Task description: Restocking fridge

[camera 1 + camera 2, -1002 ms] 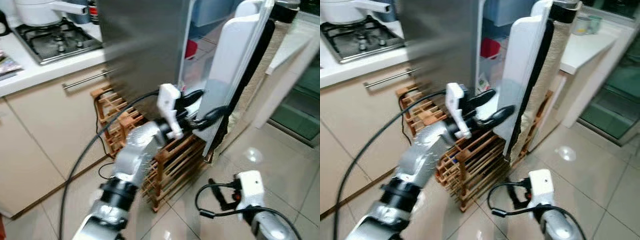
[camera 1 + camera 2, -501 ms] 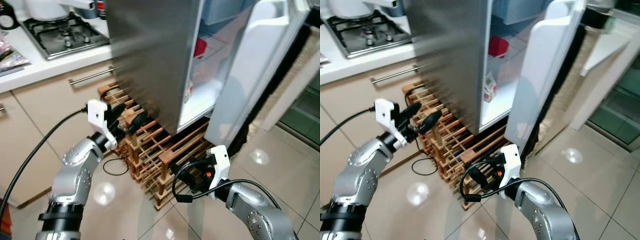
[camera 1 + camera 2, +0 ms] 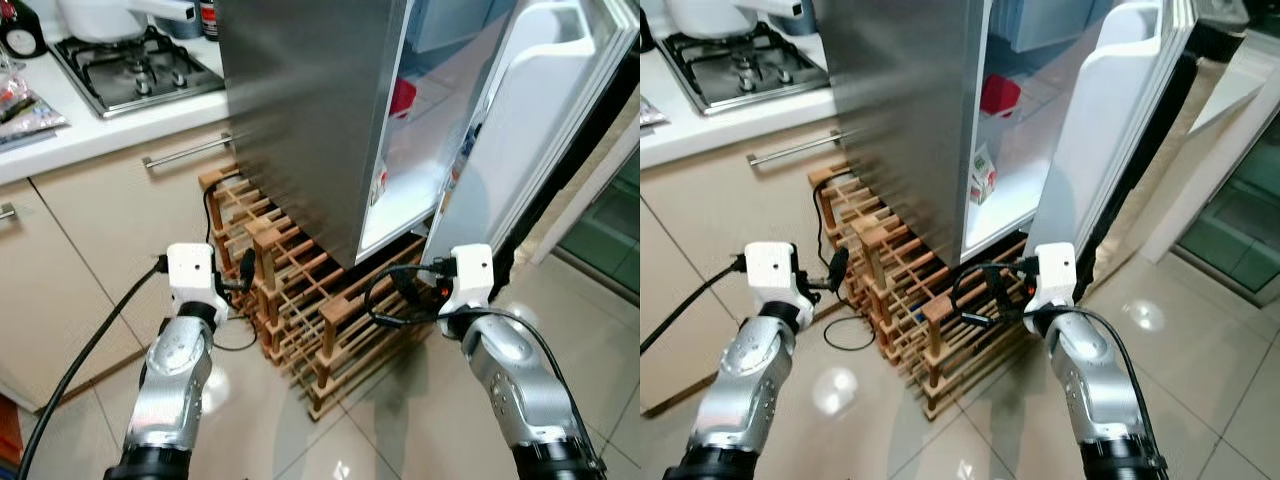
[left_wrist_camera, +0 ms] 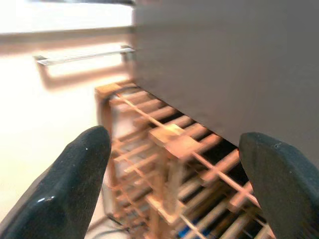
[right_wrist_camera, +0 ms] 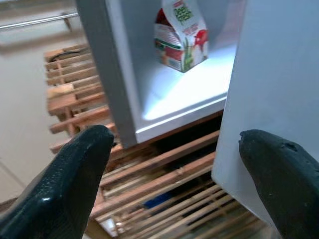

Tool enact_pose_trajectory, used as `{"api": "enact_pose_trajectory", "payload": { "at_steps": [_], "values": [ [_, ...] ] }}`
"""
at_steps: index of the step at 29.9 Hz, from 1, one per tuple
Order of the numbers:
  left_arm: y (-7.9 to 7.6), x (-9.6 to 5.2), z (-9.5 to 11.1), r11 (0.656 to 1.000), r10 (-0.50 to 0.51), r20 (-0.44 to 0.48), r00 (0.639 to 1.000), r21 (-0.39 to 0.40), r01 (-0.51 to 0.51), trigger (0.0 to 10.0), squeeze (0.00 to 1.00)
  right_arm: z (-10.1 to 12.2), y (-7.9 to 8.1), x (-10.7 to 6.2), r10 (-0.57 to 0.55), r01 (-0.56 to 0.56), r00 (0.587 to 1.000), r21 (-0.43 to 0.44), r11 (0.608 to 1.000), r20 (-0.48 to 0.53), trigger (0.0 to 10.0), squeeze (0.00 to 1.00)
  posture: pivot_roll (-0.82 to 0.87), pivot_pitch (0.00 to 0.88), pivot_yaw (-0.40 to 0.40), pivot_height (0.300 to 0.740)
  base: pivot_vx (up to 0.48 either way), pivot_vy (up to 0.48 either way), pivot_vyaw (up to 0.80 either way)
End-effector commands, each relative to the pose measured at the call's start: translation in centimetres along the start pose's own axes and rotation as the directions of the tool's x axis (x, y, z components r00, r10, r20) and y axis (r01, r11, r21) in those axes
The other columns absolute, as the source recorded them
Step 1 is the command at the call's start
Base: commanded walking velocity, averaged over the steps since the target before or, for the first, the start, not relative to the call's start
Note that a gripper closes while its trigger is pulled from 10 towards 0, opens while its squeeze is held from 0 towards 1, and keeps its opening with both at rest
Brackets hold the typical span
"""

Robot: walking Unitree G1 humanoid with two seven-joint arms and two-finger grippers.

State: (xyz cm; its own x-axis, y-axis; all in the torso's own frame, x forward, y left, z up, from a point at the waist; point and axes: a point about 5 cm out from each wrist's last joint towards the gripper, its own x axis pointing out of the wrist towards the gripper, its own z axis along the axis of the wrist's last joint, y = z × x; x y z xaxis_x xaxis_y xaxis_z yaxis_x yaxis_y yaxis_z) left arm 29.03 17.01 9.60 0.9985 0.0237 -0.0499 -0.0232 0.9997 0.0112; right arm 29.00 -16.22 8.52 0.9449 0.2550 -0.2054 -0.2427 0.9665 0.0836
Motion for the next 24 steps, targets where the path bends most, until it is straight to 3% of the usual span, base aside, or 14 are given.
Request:
{"api": "enact_pose_trajectory", "payload": {
  "at_steps": [1, 2, 3, 5, 7, 8, 9, 10, 16, 24],
  "values": [
    [-0.2, 0.4, 0.3, 0.999, 0.035, 0.015, 0.999, 0.025, -0.035, 10.0, 0.0, 1.3, -3.9, -0.5, -0.22, 0.226, 0.973, -0.098, 0.969, 0.067, 10.0, 0.0, -0.09, 0.0, 0.008, 0.74, 0.0, 0.0, 0.0],
    [-0.3, 0.5, 0.4, 0.999, 0.036, 0.018, 0.999, 0.024, -0.037, 10.0, 0.0, 1.2, -4.9, -0.8, -0.288, 0.295, 0.955, -0.139, 0.945, 0.067, 10.0, 0.0, -0.09, 0.0, 0.01, 0.74, 0.0, 0.0, 0.0],
    [-0.4, 0.7, 0.5, 0.999, 0.041, 0.022, 0.999, 0.023, -0.041, 10.0, 0.0, 0.8, -6.5, -1.4, -0.407, 0.41, 0.911, -0.193, 0.891, 0.059, 10.0, 0.0, -0.09, 0.0, 0.011, 0.74, 0.0, 0.0, 0.0],
    [-0.7, 1.0, 0.6, 0.999, 0.043, 0.023, 0.999, 0.029, -0.043, 10.0, 0.0, 0.7, -8.0, -2.1, -0.493, 0.493, 0.868, -0.225, 0.84, 0.063, 10.0, 0.0, -0.1, 0.0, 0.02, 0.74, 0.0, 0.0, 0.0],
    [-0.8, 1.1, 0.6, 0.998, 0.042, 0.023, 0.999, 0.037, -0.043, 10.0, 0.0, 0.7, -7.8, -2.1, -0.49, 0.492, 0.869, -0.225, 0.841, 0.069, 10.0, 0.0, -0.1, 0.0, 0.023, 0.74, 0.0, 0.0, 0.0],
    [-0.9, 1.3, 0.8, 0.998, 0.037, 0.028, 0.999, 0.043, -0.038, 10.0, 0.0, 0.9, -6.9, -1.8, -0.453, 0.459, 0.888, -0.203, 0.865, 0.08, 10.0, 0.0, -0.1, 0.0, 0.025, 0.74, 0.0, 0.0, 0.0],
    [-1.0, 1.7, 1.1, 0.997, 0.031, 0.039, 0.999, 0.063, -0.033, 10.0, 0.0, 1.4, -4.9, -1.1, -0.363, 0.379, 0.924, -0.156, 0.912, 0.123, 10.0, 0.0, -0.1, 0.0, 0.026, 0.74, 0.0, 0.0, 0.0],
    [-1.0, 1.7, 1.1, 0.997, 0.031, 0.039, 0.999, 0.063, -0.033, 10.0, 0.0, 1.4, -4.9, -1.1, -0.363, 0.379, 0.924, -0.156, 0.912, 0.123, 10.0, 0.0, -0.1, 0.0, 0.026, 0.74, 0.0, 0.0, 0.0],
    [-0.8, 2.4, 1.6, 0.997, 0.038, 0.057, 0.998, 0.061, -0.041, 10.0, 0.0, 1.9, -1.3, -0.2, -0.204, 0.234, 0.958, -0.135, 0.963, 0.201, 10.0, 0.0, -0.1, 0.0, 0.029, 0.74, 0.0, 0.0, 0.0],
    [-1.1, 2.2, 1.2, 0.997, 0.038, 0.051, 0.998, 0.07, -0.041, 10.0, 0.0, 2.0, -0.3, 0.2, -0.156, 0.185, 0.963, -0.118, 0.976, 0.22, 10.0, 0.0, -0.1, 0.0, 0.036, 0.74, 0.0, 0.0, 0.0]
  ]
}}
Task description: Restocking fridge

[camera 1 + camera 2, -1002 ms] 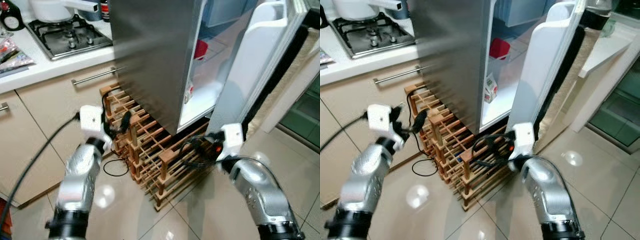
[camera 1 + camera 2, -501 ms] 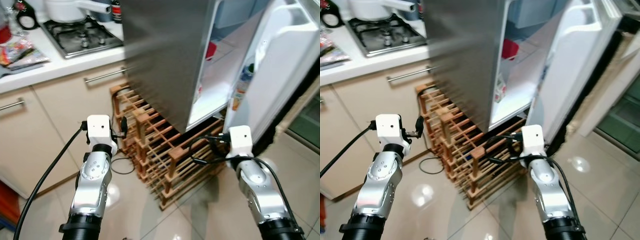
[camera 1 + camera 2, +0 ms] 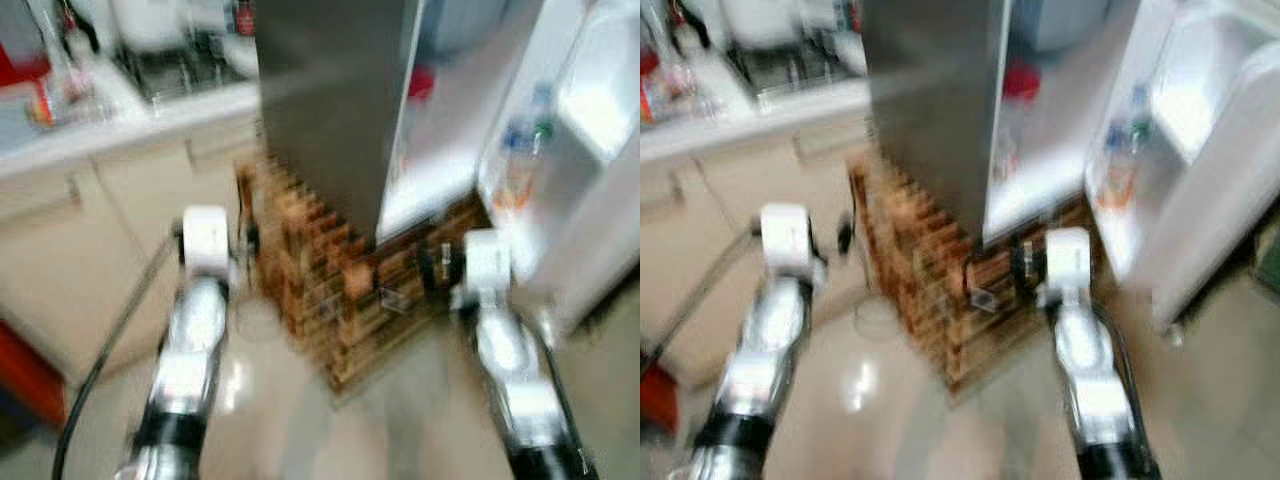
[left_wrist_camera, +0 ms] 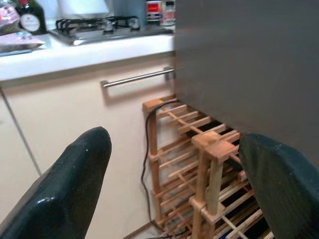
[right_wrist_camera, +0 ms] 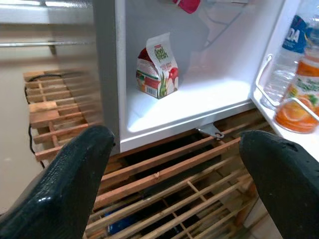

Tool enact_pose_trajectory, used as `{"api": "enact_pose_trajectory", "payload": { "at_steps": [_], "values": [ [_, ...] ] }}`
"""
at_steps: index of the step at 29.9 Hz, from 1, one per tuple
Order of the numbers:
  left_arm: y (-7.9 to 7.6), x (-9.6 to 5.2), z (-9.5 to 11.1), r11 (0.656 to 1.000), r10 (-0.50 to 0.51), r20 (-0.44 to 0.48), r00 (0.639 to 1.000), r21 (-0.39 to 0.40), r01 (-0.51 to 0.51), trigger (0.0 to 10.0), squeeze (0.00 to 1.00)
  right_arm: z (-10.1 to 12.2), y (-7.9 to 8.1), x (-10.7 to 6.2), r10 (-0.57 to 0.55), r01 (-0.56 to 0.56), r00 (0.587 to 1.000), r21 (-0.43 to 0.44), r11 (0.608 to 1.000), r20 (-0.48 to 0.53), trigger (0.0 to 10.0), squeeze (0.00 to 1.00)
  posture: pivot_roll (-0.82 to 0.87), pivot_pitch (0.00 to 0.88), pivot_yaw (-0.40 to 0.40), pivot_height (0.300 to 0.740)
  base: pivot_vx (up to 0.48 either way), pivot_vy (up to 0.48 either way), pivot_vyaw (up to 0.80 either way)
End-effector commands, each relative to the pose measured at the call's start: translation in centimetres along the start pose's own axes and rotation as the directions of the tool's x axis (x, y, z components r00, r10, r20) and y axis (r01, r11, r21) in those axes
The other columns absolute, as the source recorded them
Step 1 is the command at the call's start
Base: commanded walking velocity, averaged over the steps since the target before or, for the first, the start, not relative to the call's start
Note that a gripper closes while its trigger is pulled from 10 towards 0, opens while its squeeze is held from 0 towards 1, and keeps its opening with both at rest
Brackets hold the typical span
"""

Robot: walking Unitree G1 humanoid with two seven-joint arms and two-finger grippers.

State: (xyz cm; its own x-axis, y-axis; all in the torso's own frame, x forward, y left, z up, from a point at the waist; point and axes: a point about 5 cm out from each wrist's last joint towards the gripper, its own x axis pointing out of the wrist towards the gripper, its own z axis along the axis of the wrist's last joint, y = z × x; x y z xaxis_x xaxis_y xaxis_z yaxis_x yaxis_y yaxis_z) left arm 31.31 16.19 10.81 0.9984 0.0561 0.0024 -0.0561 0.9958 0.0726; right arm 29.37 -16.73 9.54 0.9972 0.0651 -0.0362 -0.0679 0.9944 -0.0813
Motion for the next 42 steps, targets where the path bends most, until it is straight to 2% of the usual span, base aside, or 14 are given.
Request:
{"api": "enact_pose_trajectory", "payload": {
  "at_steps": [1, 9, 14, 17, 20, 30, 37, 42],
  "values": [
    [-0.2, 0.0, -0.2, 1.0, 0.011, -0.004, 1.0, 0.01, -0.011, 10.0, 0.0, 1.0, 0.4, 0.4, 0.033, -0.034, 0.998, 0.013, 0.999, 0.051, 10.0, 0.0, -0.1, 0.0, 0.036, 0.74, 0.0, 0.0, 0.0],
    [-0.4, -0.7, -0.3, 0.998, 0.043, -0.003, 0.999, -0.041, -0.043, 10.0, 0.0, 1.4, 2.8, 0.5, 0.126, -0.129, 0.988, 0.034, 0.991, 0.085, 10.0, 0.0, -0.09, 0.0, 0.031, 0.74, 0.043, -0.037, 0.64],
    [-0.4, -0.9, -0.4, 0.995, 0.065, -0.014, 0.998, -0.081, -0.066, 10.0, 0.0, 1.1, 3.5, 0.6, 0.152, -0.156, 0.985, 0.051, 0.986, 0.08, 10.0, 0.0, -0.09, 0.0, 0.028, 0.74, 0.346, -0.314, 0.63],
    [0.0, -1.1, -0.5, 0.989, 0.108, -0.029, 0.994, -0.103, -0.11, 10.0, 0.0, 1.0, 3.9, 0.6, 0.182, -0.186, 0.98, 0.051, 0.981, 0.074, 10.0, 0.0, -0.09, 0.0, 0.018, 0.74, 0.396, 0.13, 0.62],
    [0.0, -1.1, -0.7, 0.988, 0.111, -0.035, 0.993, -0.105, -0.115, 10.0, 0.0, 0.9, 3.9, 0.6, 0.191, -0.195, 0.979, 0.053, 0.979, 0.068, 10.0, 0.0, -0.08, 0.0, 0.015, 0.74, 0.0, 0.455, 0.62],
    [-0.9, -1.4, -0.6, 0.995, 0.07, -0.02, 0.997, -0.066, -0.071, 10.0, 0.0, 0.4, 4.0, 0.7, 0.224, -0.227, 0.974, 0.072, 0.971, 0.046, 10.0, 0.0, -0.07, 0.0, 0.0, 0.74, 0.0, 0.0, 0.61],
    [-2.0, -1.8, 0.2, 0.998, 0.009, 0.055, 0.998, -0.065, -0.005, 10.0, 0.0, 0.4, 3.8, 0.7, 0.224, -0.227, 0.973, 0.067, 0.972, 0.05, 10.0, 0.0, -0.08, 0.0, -0.001, 0.74, 0.0, -0.48, 0.34],
    [-2.1, -1.9, 0.3, 0.997, -0.005, 0.055, 0.998, -0.072, 0.009, 10.0, 0.0, 0.3, 3.6, 0.6, 0.215, -0.218, 0.975, 0.065, 0.974, 0.052, 10.0, 0.0, -0.09, 0.0, 0.0, 0.74, 0.0, -0.478, 0.0]
  ]
}}
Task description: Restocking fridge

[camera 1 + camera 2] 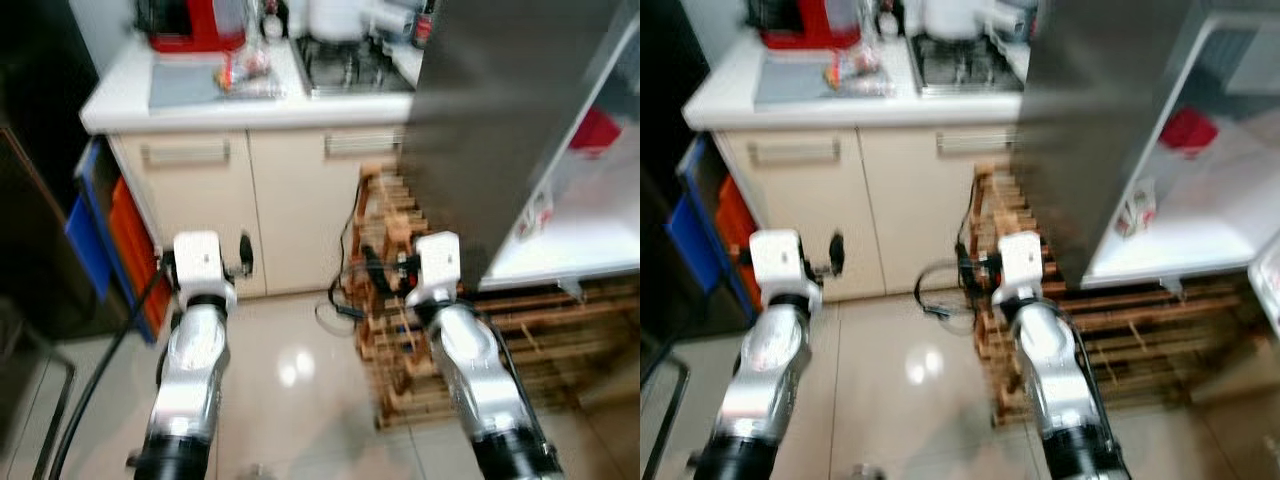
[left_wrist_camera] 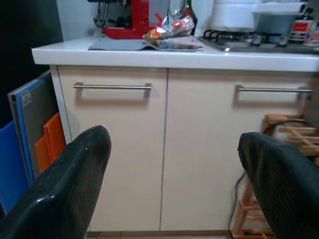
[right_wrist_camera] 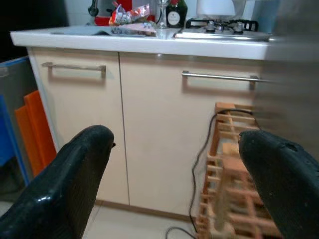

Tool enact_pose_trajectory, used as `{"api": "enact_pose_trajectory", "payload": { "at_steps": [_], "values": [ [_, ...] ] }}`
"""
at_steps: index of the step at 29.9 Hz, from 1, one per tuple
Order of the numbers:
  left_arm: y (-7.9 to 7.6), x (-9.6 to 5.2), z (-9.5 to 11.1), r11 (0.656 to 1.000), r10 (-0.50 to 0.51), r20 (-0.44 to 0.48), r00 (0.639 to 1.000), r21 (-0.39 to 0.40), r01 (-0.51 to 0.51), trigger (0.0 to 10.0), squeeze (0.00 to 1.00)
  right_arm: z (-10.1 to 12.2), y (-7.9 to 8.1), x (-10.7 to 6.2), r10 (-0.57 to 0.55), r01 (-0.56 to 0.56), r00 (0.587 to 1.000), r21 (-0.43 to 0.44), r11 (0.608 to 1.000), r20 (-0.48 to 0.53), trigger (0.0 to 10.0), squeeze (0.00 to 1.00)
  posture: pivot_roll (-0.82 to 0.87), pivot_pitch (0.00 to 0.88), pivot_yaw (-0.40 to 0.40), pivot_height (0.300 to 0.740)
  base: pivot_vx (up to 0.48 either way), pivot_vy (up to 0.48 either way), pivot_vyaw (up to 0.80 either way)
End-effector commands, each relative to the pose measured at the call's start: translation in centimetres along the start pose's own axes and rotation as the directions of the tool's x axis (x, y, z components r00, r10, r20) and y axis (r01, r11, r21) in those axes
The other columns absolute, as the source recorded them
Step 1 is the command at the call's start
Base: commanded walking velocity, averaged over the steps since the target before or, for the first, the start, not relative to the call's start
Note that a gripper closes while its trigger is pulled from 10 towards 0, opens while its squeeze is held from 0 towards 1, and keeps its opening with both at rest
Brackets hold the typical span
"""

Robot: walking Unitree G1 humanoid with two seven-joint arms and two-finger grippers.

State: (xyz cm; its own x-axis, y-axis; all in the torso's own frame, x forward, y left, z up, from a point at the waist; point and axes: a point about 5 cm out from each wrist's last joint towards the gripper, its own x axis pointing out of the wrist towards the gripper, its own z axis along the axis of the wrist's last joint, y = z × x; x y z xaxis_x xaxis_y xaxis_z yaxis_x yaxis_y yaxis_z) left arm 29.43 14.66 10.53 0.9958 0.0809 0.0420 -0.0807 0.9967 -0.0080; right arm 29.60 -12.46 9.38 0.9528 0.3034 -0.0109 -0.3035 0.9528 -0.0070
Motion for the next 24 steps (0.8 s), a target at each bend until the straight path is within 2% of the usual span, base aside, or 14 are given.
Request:
{"api": "enact_pose_trajectory", "payload": {
  "at_steps": [1, 9, 12, 15, 17, 18, 19, 22, 24],
  "values": [
    [-0.7, 0.0, 0.4, 0.999, -0.037, 0.016, 0.999, 0.006, 0.037, 10.0, 0.0, 0.2, -0.6, -0.1, -0.022, 0.022, 1.0, 0.001, 1.0, 0.009, 10.0, 0.0, -0.09, 0.0, 0.003, 0.74, 0.0, -0.472, 0.0],
    [-0.3, 0.5, 0.4, 1.0, -0.029, 0.005, 1.0, 0.009, 0.029, 10.0, 0.0, 0.1, -0.6, 0.0, -0.03, 0.03, 1.0, 0.003, 1.0, 0.01, 10.0, 0.0, -0.09, 0.0, 0.005, 0.74, 0.0, -0.456, 0.0],
    [0.1, 0.7, 0.3, 1.0, 0.0, 0.002, 1.0, -0.006, 0.0, 10.0, 0.0, -0.3, -1.3, -0.4, -0.067, 0.067, 0.998, -0.014, 0.998, -0.004, 10.0, 0.0, -0.09, 0.0, 0.005, 0.74, 0.27, -0.394, 0.0],
    [0.3, 0.8, 0.4, 1.0, 0.004, 0.005, 1.0, -0.011, -0.004, 10.0, 0.0, -1.1, -3.4, -1.3, -0.185, 0.183, 0.982, -0.037, 0.982, -0.041, 10.0, 0.0, -0.09, 0.0, 0.002, 0.74, 0.1, 0.0, 0.0],
    [0.4, 0.8, 0.4, 1.0, 0.006, 0.006, 1.0, -0.012, -0.006, 10.0, 0.0, -1.6, -4.4, -2.1, -0.216, 0.213, 0.975, -0.061, 0.975, -0.055, 10.0, 0.0, -0.09, 0.0, 0.003, 0.74, 0.0, 0.0, 0.0],
    [0.6, 0.9, 0.4, 1.0, 0.008, 0.005, 1.0, -0.014, -0.008, 10.0, 0.0, -2.1, -5.8, -3.0, -0.283, 0.276, 0.956, -0.094, 0.957, -0.074, 10.0, 0.0, -0.09, 0.0, 0.007, 0.74, 0.0, 0.0, 0.0],
    [0.6, 0.9, 0.4, 1.0, 0.008, 0.005, 1.0, -0.014, -0.008, 10.0, 0.0, -2.1, -5.8, -3.0, -0.283, 0.276, 0.956, -0.094, 0.957, -0.074, 10.0, 0.0, -0.09, 0.0, 0.007, 0.74, 0.0, 0.0, 0.0],
    [0.8, 1.0, 0.4, 1.0, 0.006, 0.008, 1.0, -0.02, -0.006, 10.0, 0.0, -2.8, -7.9, -4.4, -0.411, 0.396, 0.905, -0.132, 0.909, -0.114, 10.0, 0.0, -0.1, 0.0, 0.014, 0.74, 0.0, 0.0, 0.0],
    [0.8, 1.0, 0.4, 1.0, 0.005, 0.009, 1.0, -0.021, -0.005, 10.0, 0.0, -3.0, -8.3, -4.7, -0.435, 0.417, 0.893, -0.144, 0.897, -0.12, 10.0, 0.0, -0.1, 0.0, 0.015, 0.74, 0.0, 0.0, 0.0]
  ]
}}
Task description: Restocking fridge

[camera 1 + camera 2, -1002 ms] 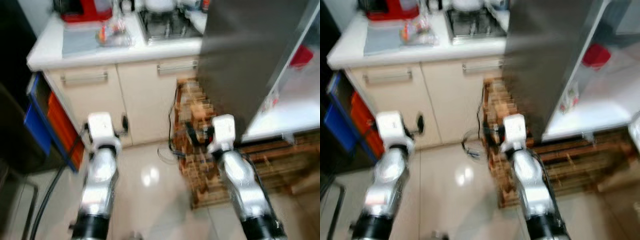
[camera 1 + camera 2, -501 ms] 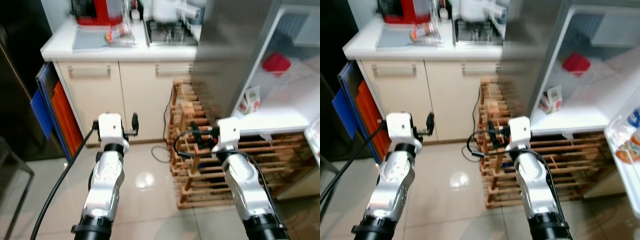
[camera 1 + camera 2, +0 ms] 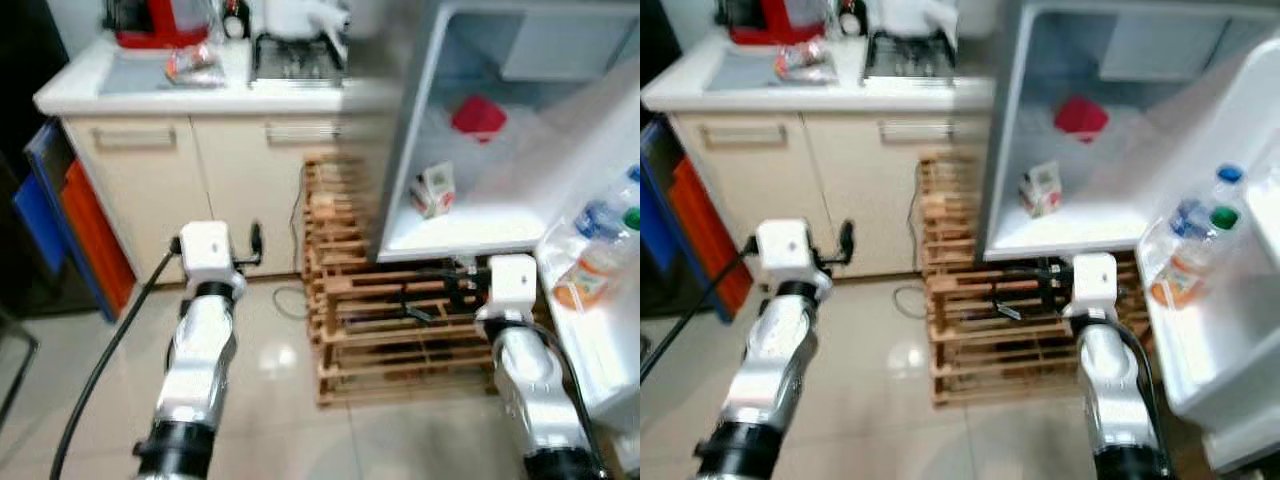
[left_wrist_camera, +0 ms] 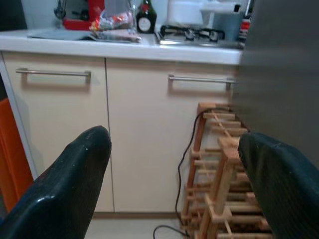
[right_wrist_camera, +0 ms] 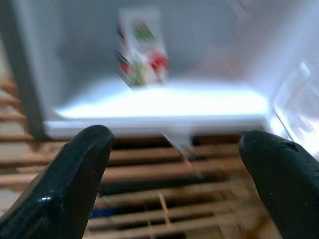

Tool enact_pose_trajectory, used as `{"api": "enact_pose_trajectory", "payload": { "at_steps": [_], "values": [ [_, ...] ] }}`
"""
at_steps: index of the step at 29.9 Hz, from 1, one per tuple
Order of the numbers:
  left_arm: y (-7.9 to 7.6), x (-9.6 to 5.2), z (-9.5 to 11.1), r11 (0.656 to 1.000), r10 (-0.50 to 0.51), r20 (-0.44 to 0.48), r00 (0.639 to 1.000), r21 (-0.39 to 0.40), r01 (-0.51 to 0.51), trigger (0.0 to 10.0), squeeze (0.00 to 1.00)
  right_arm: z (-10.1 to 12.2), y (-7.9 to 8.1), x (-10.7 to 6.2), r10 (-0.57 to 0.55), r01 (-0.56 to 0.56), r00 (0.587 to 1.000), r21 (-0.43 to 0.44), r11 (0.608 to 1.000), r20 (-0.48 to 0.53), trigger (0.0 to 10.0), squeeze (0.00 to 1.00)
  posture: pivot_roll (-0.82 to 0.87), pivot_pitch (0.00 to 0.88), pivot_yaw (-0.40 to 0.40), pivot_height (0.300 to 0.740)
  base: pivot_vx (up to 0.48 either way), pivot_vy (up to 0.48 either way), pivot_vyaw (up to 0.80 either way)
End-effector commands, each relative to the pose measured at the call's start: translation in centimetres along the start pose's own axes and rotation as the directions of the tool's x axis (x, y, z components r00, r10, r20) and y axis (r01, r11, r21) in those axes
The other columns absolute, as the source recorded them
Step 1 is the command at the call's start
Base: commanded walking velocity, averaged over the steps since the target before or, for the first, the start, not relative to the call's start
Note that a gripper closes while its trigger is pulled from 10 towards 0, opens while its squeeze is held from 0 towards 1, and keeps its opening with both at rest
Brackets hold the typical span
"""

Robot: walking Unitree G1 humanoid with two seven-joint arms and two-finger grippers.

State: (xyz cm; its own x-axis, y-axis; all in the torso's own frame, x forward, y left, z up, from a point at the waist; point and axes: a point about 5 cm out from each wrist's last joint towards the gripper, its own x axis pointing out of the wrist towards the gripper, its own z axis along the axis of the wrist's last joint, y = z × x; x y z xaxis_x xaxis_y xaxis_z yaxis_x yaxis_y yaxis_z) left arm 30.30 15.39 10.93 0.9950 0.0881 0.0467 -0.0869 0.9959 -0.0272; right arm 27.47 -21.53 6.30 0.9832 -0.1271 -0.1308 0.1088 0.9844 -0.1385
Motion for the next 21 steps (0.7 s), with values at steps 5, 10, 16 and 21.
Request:
{"api": "enact_pose_trajectory", "payload": {
  "at_steps": [5, 10, 16, 21],
  "values": [
    [0.0, 0.5, 0.4, 1.0, -0.022, 0.013, 1.0, -0.008, 0.022, 10.0, 0.0, -1.2, -3.2, -0.4, -0.196, 0.194, 0.978, -0.038, 0.98, -0.067, 10.0, 0.0, -0.11, 0.0, 0.045, 0.74, 0.0, 0.0, 0.0],
    [0.1, 0.5, 0.4, 0.999, -0.036, 0.009, 0.999, -0.002, 0.036, 10.0, 0.0, -1.9, -4.4, -0.9, -0.278, 0.276, 0.955, -0.036, 0.961, -0.102, 10.0, 0.0, -0.11, 0.0, 0.053, 0.74, 0.0, 0.0, 0.0],
    [-0.1, 0.7, 0.5, 0.999, -0.042, 0.011, 0.999, -0.005, 0.042, 10.0, 0.0, -2.1, -6.4, -1.2, -0.367, 0.364, 0.925, -0.054, 0.93, -0.101, 10.0, 0.0, -0.12, 0.0, 0.054, 0.74, 0.0, 0.0, 0.0],
    [-0.5, 0.6, 0.3, 0.999, -0.049, 0.006, 0.999, -0.015, 0.049, 10.0, 0.0, -2.3, -7.8, -1.7, -0.43, 0.418, 0.898, -0.119, 0.901, -0.096, 10.0, 0.0, -0.13, 0.0, 0.052, 0.74, 0.0, 0.0, 0.0]
  ]
}}
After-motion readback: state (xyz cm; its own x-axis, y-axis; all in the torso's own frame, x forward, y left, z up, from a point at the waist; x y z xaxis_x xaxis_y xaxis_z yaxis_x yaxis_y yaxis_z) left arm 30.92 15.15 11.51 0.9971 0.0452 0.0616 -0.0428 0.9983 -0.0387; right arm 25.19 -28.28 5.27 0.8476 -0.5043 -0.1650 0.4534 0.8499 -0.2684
